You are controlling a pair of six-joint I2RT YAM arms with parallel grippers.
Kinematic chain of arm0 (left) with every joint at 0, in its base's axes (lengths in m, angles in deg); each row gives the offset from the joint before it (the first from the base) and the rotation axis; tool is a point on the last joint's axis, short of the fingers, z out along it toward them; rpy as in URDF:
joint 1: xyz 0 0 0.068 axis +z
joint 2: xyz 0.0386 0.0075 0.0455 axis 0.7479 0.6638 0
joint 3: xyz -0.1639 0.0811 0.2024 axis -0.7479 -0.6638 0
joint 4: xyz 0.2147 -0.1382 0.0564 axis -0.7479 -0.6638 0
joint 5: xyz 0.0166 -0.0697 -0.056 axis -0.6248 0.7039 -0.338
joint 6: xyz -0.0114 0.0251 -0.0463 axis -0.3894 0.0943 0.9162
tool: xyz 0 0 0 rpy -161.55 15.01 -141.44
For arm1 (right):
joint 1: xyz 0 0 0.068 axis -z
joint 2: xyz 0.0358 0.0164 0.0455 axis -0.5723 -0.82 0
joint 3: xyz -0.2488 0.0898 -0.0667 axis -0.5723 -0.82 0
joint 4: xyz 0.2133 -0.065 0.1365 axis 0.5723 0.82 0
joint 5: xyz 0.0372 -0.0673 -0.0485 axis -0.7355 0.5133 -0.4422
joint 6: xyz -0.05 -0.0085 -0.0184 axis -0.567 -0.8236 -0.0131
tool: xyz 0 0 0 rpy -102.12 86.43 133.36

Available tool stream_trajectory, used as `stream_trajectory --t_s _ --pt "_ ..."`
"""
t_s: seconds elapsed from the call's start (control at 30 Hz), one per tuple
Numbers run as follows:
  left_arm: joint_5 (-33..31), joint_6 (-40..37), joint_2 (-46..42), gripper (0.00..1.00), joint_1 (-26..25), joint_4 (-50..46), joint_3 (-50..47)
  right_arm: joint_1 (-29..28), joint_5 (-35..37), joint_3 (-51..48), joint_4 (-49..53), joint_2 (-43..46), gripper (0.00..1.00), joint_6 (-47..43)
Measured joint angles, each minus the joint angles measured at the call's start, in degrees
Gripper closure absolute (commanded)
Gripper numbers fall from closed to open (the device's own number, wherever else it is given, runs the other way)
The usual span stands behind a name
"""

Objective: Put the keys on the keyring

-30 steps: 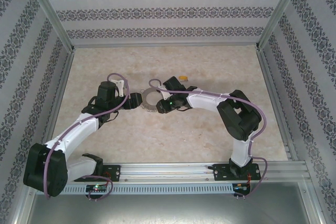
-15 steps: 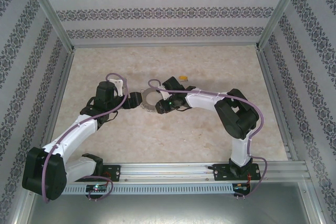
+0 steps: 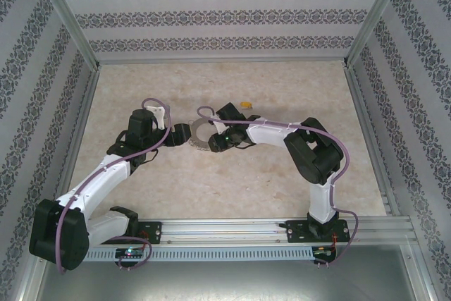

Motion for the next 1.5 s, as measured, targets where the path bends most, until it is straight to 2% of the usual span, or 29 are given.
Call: stream_trajectory --t_s 0.37,0.9,1.23,1.5 --pt "0.0 -0.2 0.0 0.18 0.0 0.0 0.0 0.2 -0.2 0.0 -0.3 -0.1 0.77 0.1" --pt "-0.7 -1.5 0.0 0.18 0.0 -0.1 0.0 0.1 -0.2 0.0 -0.3 -0.1 0.80 -0.1" --pt "-0.9 -1.7 -0.2 0.18 0.0 -0.1 0.0 0.1 -0.2 0.0 -0.2 -0.1 0.79 -0.5" --pt "-1.1 -1.7 -0.3 0.18 0.0 -0.1 0.0 0.1 -0.2 0.0 0.2 -0.1 0.85 -0.9"
